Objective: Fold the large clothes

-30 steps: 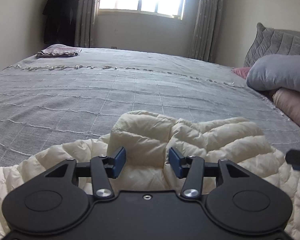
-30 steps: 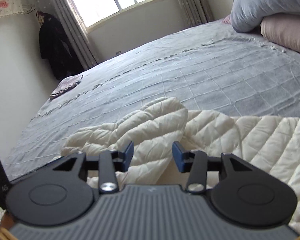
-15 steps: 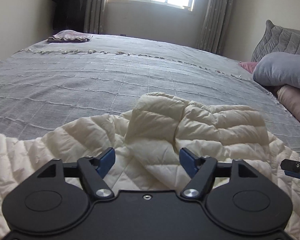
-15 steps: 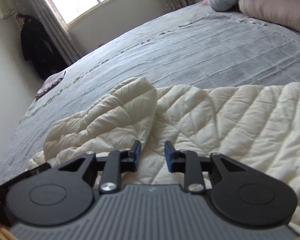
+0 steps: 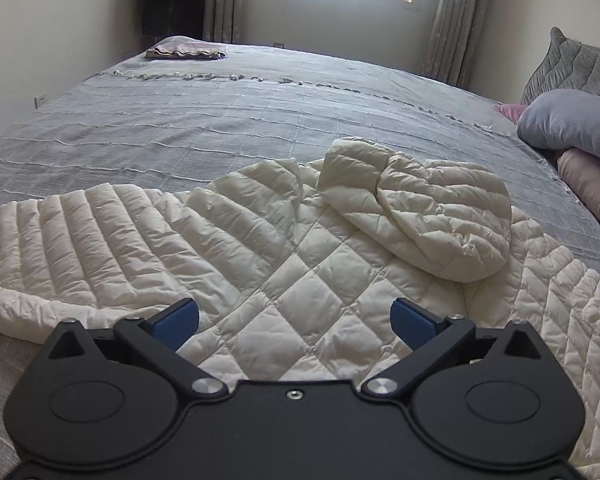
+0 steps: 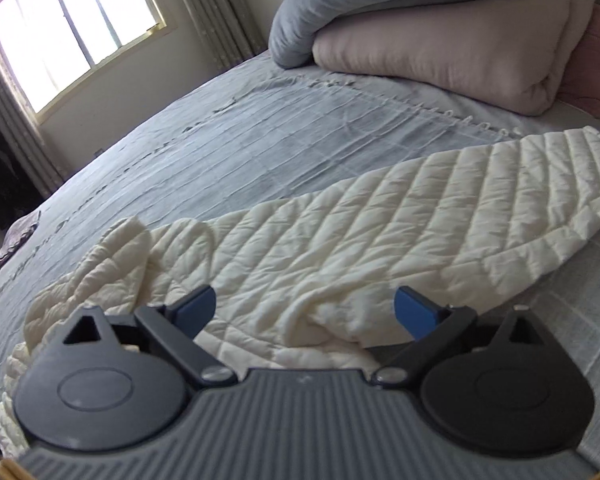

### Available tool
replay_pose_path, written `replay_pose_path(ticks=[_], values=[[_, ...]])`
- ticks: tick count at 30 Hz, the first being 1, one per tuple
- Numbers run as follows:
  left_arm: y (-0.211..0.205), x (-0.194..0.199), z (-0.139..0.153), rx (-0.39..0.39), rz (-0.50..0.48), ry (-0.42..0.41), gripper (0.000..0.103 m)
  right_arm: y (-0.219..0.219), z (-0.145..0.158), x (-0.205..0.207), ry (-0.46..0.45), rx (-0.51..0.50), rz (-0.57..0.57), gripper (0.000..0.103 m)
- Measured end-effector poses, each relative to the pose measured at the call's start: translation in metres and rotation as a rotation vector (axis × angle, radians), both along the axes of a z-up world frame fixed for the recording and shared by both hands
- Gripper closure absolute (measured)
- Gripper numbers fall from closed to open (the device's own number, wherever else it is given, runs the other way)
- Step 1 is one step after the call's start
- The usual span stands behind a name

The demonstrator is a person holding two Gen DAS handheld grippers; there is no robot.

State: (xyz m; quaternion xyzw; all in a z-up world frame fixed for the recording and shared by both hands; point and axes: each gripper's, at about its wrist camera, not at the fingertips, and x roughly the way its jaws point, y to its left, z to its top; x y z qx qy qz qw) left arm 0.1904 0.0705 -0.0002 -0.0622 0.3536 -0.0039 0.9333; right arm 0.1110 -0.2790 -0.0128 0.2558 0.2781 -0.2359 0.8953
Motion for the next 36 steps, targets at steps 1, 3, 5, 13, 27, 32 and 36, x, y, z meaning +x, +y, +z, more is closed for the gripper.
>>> replay_pose_path(ticks=[1,3,5,13,27,32,36], values=[[0.001,-0.005,-0.005,0.0,0.0,-0.024,0.0,-0.007,-0.004,-0.007,-0.001,-0.017,-0.011,0.004],[0.006,-0.015,-0.018,-0.018,0.009,-0.106,0.0,-0.025,-0.012,-0.017,0.041,-0.036,-0.06,0.004],[0.009,-0.013,-0.026,-0.013,0.028,-0.11,0.0,-0.049,-0.011,-0.03,0.041,0.001,-0.107,0.004],[0.017,-0.003,-0.038,-0.018,0.034,-0.06,0.0,-0.136,-0.04,-0.092,-0.019,0.182,-0.34,0.003],[0.001,0.0,-0.046,0.039,-0.045,-0.067,0.0,-0.156,-0.06,-0.077,-0.082,-0.006,-0.476,0.042],[0.005,0.0,-0.041,0.036,-0.04,-0.059,0.0,-0.153,-0.047,-0.08,-0.139,-0.067,-0.428,0.092],[0.016,0.002,-0.035,0.006,-0.013,-0.069,0.0,-0.133,-0.007,-0.082,-0.244,-0.166,-0.367,0.095]])
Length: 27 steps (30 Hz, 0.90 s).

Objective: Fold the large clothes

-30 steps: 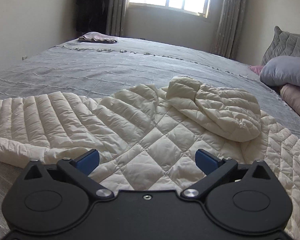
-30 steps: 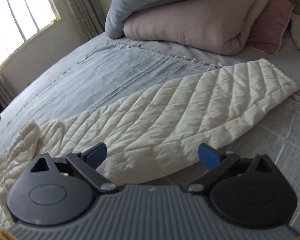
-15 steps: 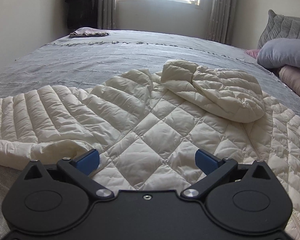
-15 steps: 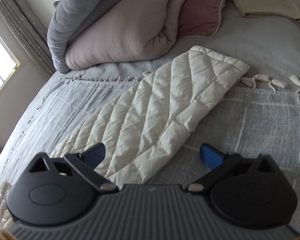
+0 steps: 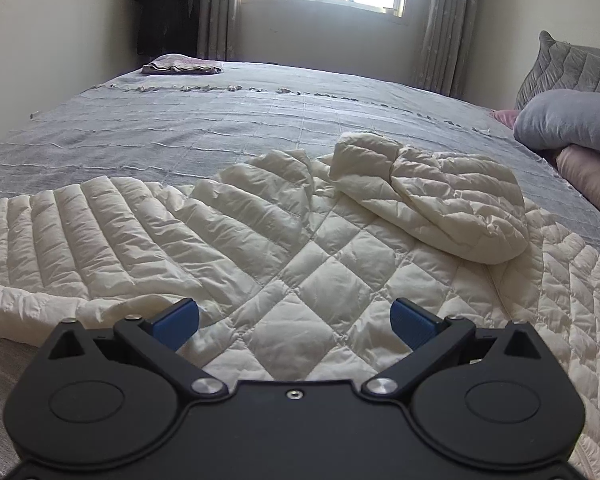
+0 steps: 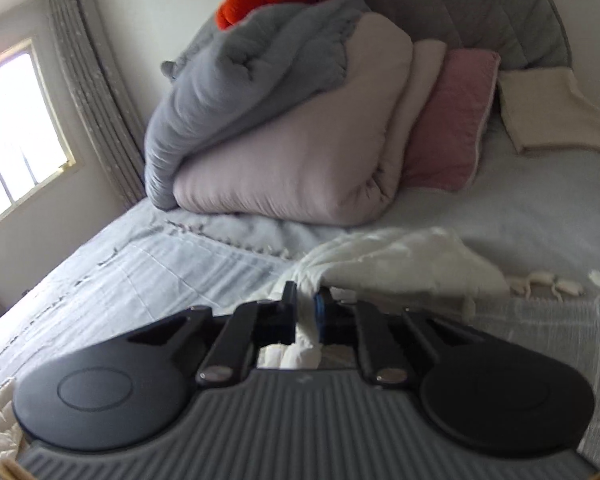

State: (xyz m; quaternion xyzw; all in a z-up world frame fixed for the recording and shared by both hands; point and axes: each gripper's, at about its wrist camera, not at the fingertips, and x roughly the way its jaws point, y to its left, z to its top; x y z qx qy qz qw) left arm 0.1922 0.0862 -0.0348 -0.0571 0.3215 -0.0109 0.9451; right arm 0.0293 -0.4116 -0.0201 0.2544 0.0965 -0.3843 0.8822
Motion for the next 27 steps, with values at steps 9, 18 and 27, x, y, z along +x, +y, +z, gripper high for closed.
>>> replay_pose_path(ticks=[9,18,27], values=[[0.024,0.001,0.012,-0.09,0.029,-0.005,0.0,0.089,0.116,0.064,-0.028,-0.223,0.252,0.096],[0.04,0.001,0.02,-0.158,0.051,-0.013,0.0,0.251,0.143,0.136,0.008,-0.347,0.66,0.096],[0.046,0.001,0.021,-0.195,0.044,-0.006,0.0,0.392,0.018,0.185,0.403,-0.31,1.054,0.09]])
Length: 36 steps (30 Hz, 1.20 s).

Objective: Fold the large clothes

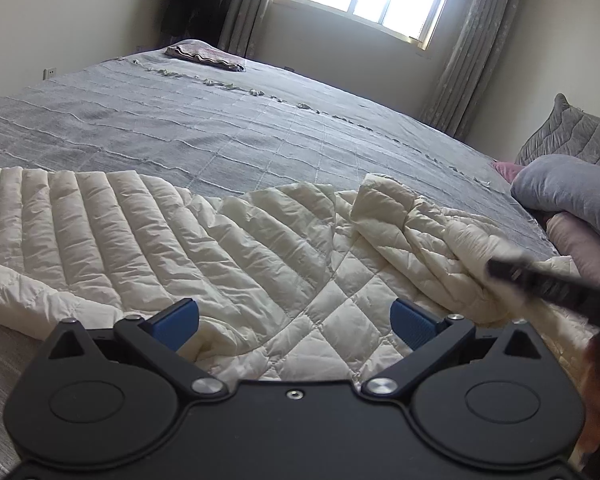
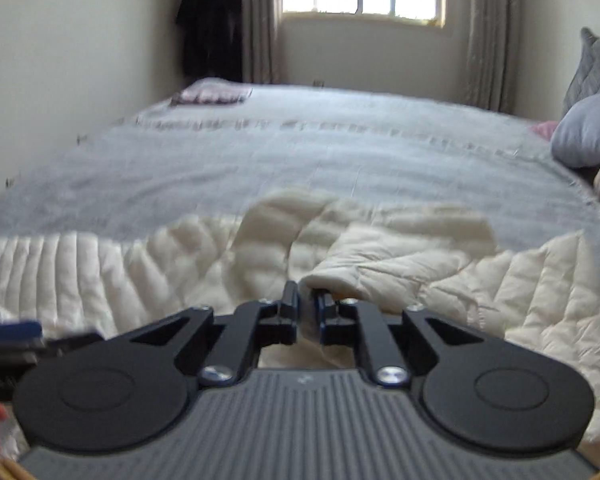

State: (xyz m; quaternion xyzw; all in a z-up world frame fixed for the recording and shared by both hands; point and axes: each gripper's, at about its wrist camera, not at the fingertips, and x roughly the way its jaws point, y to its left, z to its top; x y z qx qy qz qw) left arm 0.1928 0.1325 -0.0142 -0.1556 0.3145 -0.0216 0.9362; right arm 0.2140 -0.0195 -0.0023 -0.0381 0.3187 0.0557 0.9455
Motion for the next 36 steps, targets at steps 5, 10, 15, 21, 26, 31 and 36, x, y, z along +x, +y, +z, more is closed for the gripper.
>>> replay_pose_path(ticks=[5,10,15,21,26,31,36], values=[[0.0,-0.001,-0.001,0.0,-0.01,0.004,0.0,0.015,-0.035,-0.019,0.097,-0.081,0.037,0.052],[-0.01,-0.002,-0.002,0.015,-0.043,-0.012,0.0,-0.033,-0.007,-0.055,0.045,0.094,0.036,0.04],[-0.037,-0.011,0.001,0.078,-0.13,-0.046,0.0,-0.099,0.007,-0.092,-0.016,0.307,-0.025,0.031],[-0.096,-0.014,0.0,0.257,-0.283,-0.087,0.0,-0.166,0.001,-0.107,-0.045,0.386,-0.155,0.059],[-0.167,-0.006,0.01,0.431,-0.424,-0.161,0.002,-0.203,-0.008,-0.092,-0.09,0.347,-0.261,0.067],[-0.234,0.008,0.002,0.556,-0.594,-0.245,0.002,-0.239,-0.034,-0.078,0.023,0.506,-0.383,0.072],[-0.271,0.035,-0.026,0.673,-0.614,-0.204,0.013,-0.258,-0.047,-0.076,0.077,0.602,-0.403,0.077]])
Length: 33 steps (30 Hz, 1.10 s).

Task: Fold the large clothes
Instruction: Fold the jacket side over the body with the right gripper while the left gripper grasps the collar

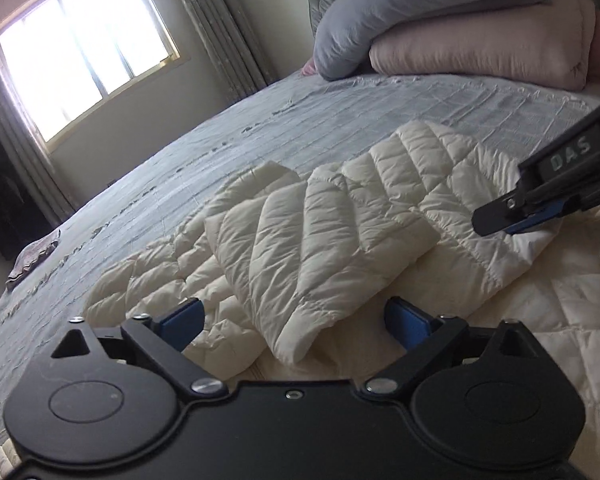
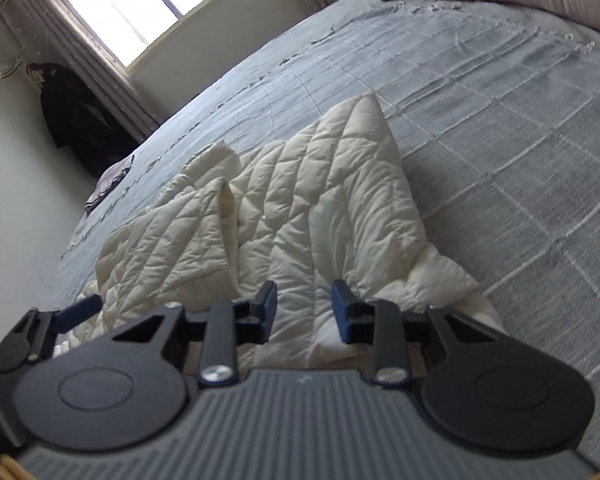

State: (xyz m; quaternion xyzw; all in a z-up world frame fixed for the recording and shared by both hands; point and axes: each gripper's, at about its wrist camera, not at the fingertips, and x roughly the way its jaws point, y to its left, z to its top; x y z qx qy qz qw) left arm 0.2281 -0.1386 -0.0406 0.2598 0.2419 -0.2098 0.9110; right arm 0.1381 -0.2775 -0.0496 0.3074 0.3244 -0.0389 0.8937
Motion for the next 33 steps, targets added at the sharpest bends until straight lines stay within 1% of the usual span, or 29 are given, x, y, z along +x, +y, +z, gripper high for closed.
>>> replay_pose_path(ticks=[1,2,3,4,5,6,7,8,9,11,12,14,15,16,17,19,21,22,23,24,25,27,28,29,30,32,33], values=[[0.0,0.006,-0.003,-0.016,0.021,0.008,0.017,-0.003,-0.002,0.001,0.009,0.01,-0.003,0.079],[0.002,0.011,-0.004,-0.047,0.048,0.01,0.028,-0.005,-0.004,0.001,0.012,0.019,-0.001,0.08],[0.007,0.014,-0.003,-0.086,0.081,0.008,0.04,-0.007,-0.007,0.002,0.014,0.029,0.002,0.08],[0.015,0.013,0.002,-0.149,0.137,-0.011,0.044,-0.007,-0.009,0.002,0.014,0.036,0.004,0.08],[0.024,0.011,0.007,-0.2,0.198,-0.04,0.047,-0.008,-0.01,0.002,0.015,0.038,0.006,0.08],[0.037,0.007,0.014,-0.256,0.281,-0.083,0.047,-0.008,-0.01,0.002,0.016,0.037,0.009,0.08],[0.05,0.005,0.02,-0.302,0.342,-0.102,0.047,-0.008,-0.01,0.003,0.016,0.034,0.012,0.08],[0.067,0.003,0.025,-0.362,0.389,-0.083,0.044,-0.007,-0.01,0.003,0.017,0.031,0.016,0.08],[0.082,0.003,0.027,-0.413,0.406,-0.04,0.044,-0.006,-0.008,0.004,0.019,0.028,0.02,0.08],[0.105,0.002,0.026,-0.47,0.415,0.04,0.044,-0.005,-0.006,0.004,0.021,0.026,0.021,0.079],[0.116,0.0,0.024,-0.499,0.395,0.066,0.045,-0.006,-0.005,0.004,0.02,0.033,0.02,0.077],[0.132,-0.005,0.021,-0.578,0.305,0.101,0.04,-0.007,0.0,0.004,0.019,0.047,0.018,0.071],[0.14,-0.005,0.02,-0.615,0.275,0.127,0.038,-0.007,0.003,0.003,0.012,0.052,0.02,0.064],[0.146,-0.004,0.02,-0.644,0.271,0.149,0.037,-0.007,0.006,0.001,0.001,0.052,0.017,0.061],[0.149,-0.001,0.02,-0.664,0.283,0.161,0.037,-0.007,0.009,0.0,-0.006,0.045,0.012,0.061],[0.154,0.006,0.019,-0.661,0.343,0.163,0.038,-0.007,0.015,-0.004,-0.028,0.013,-0.017,0.061],[0.155,0.012,0.017,-0.642,0.4,0.156,0.041,-0.006,0.021,-0.008,-0.055,-0.027,-0.048,0.062],[0.155,0.012,0.017,-0.623,0.42,0.148,0.047,-0.006,0.022,-0.009,-0.064,-0.057,-0.06,0.063],[0.153,0.013,0.015,-0.59,0.437,0.15,0.06,-0.004,0.023,-0.008,-0.065,-0.083,-0.064,0.066],[0.15,0.016,0.012,-0.554,0.464,0.17,0.062,-0.003,0.022,-0.006,-0.056,-0.113,-0.063,0.068],[0.153,0.018,0.006,-0.543,0.484,0.202,0.062,-0.001,0.018,-0.003,-0.035,-0.14,-0.063,0.074],[0.154,0.02,-0.01,-0.513,0.513,0.261,0.061,0.002,0.01,0.005,0.027,-0.182,-0.058,0.081],[0.152,0.016,-0.015,-0.482,0.501,0.244,0.061,0.003,0.005,0.008,0.046,-0.201,-0.053,0.083],[0.148,0.013,-0.015,-0.445,0.486,0.22,0.061,0.006,0.002,0.01,0.052,-0.225,-0.051,0.084],[0.145,0.011,-0.014,-0.426,0.479,0.206,0.061,0.009,0.003,0.011,0.054,-0.241,-0.054,0.083],[0.145,0.006,-0.006,-0.428,0.474,0.188,0.06,0.014,0.011,0.009,0.046,-0.255,-0.056,0.079],[0.147,0.003,-0.001,-0.431,0.466,0.181,0.052,0.016,0.015,0.007,0.033,-0.244,-0.055,0.078]])
